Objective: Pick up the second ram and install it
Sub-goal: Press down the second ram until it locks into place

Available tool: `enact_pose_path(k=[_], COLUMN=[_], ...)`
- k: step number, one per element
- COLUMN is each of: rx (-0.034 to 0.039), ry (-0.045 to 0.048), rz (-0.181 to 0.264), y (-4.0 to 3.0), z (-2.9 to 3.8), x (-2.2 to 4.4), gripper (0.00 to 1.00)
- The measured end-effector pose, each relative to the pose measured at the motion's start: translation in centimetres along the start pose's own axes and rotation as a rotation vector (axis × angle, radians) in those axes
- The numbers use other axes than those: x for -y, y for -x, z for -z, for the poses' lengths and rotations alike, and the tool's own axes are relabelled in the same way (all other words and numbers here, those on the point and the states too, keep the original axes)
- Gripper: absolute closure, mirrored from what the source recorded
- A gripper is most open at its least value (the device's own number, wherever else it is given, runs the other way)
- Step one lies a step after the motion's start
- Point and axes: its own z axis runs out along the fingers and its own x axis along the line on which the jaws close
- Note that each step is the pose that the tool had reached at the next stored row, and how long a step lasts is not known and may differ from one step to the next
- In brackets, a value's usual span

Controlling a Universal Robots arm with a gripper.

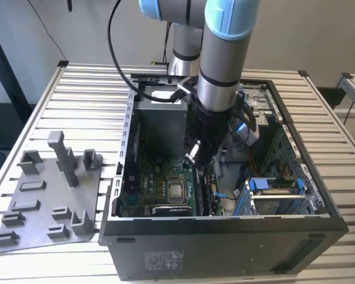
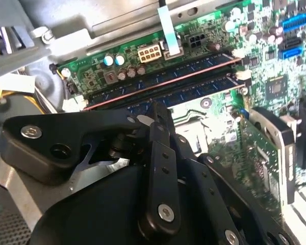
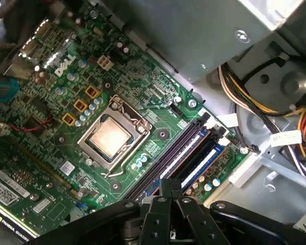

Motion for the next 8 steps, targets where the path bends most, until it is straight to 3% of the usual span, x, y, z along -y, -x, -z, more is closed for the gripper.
enact_pose_path(k=[8], rx=[0.0025], ry=[-0.0010], rz=[0.111], y=[-0.20], z=[-0.25], x=[-0.19], gripper=[0.89])
